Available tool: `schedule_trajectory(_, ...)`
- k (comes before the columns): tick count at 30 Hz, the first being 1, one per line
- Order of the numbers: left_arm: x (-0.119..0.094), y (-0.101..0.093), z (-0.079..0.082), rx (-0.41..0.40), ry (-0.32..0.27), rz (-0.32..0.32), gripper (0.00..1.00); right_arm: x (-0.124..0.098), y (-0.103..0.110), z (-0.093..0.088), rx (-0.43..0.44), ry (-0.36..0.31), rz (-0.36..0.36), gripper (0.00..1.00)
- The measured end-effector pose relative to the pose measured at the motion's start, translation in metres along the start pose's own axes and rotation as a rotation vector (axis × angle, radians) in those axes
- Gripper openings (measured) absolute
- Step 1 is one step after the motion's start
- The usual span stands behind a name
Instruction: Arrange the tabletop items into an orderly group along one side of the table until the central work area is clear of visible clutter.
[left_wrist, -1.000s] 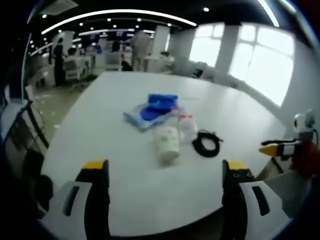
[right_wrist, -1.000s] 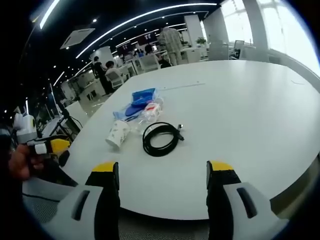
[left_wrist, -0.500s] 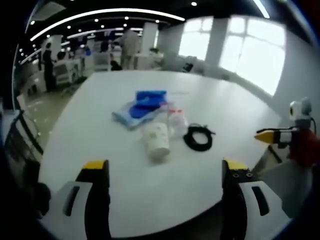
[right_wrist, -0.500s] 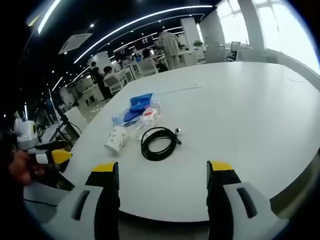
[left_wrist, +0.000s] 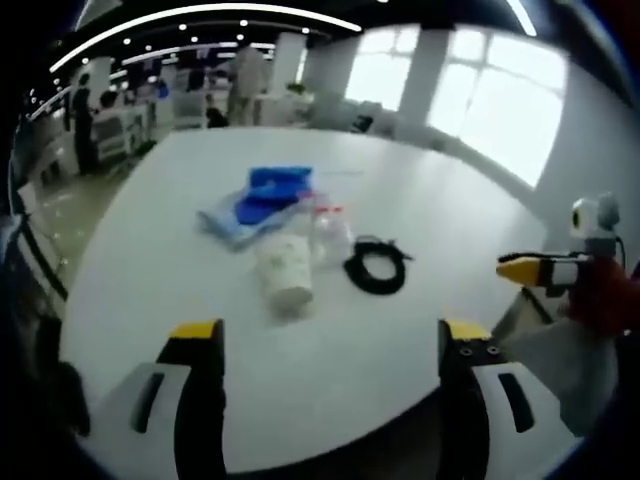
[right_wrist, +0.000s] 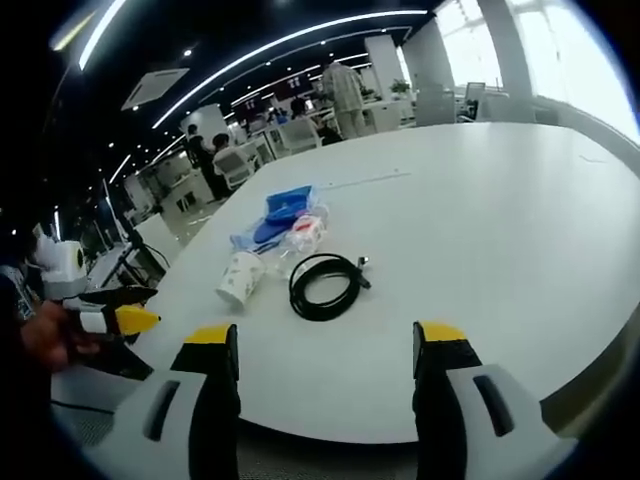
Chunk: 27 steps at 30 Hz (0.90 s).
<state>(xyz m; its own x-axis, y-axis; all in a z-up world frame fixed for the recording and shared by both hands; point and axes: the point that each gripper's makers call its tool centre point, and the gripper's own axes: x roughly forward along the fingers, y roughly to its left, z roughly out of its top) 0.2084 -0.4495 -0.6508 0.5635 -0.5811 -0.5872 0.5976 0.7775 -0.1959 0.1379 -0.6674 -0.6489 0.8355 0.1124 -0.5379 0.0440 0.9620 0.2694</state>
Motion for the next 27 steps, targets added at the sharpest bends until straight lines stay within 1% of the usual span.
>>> schedule_trajectory(2, 0.007, -0.005, 0.005, 0.018, 0.004, -0.018, 0.85, 0.0, 0.0, 0.0, -0.001, 0.0, 0.001, 0.7)
schedule_trajectory(5, 0.023, -0.013, 0.02, 0.057, 0.004, -0.047, 0.85, 0.0, 0.002, 0.0, -0.001, 0.001, 0.005, 0.7)
schedule_trajectory(8, 0.036, -0.015, 0.032, 0.075, 0.001, -0.056, 0.85, 0.0, 0.002, -0.001, 0.0, 0.002, 0.006, 0.7)
schedule_trajectory(11, 0.053, -0.017, 0.049, 0.091, -0.003, -0.069, 0.84, 0.0, 0.002, -0.001, 0.0, 0.003, 0.007, 0.7)
schedule_trajectory(12, 0.055, -0.017, 0.052, 0.094, -0.004, -0.07, 0.84, 0.0, 0.002, -0.002, 0.002, 0.005, 0.008, 0.7)
schedule_trajectory(18, 0.093, -0.014, 0.077, 0.102, 0.001, -0.079, 0.82, 0.0, 0.001, -0.001, 0.014, -0.001, 0.006, 0.7)
schedule_trajectory(20, 0.103, -0.015, 0.081, 0.108, 0.01, -0.087, 0.81, 0.0, 0.001, -0.001, 0.015, 0.001, 0.005, 0.7)
schedule_trajectory(21, 0.111, -0.016, 0.083, 0.105, 0.026, -0.099, 0.81, 0.0, 0.001, -0.002, 0.015, 0.003, 0.005, 0.7)
schedule_trajectory(24, 0.126, -0.019, 0.088, 0.078, 0.041, -0.115, 0.81, 0.001, 0.0, -0.003, 0.018, 0.008, 0.003, 0.7)
schedule_trajectory(27, 0.142, -0.016, 0.092, 0.094, 0.063, -0.105, 0.8, 0.0, -0.001, -0.002, 0.02, 0.005, 0.0, 0.7)
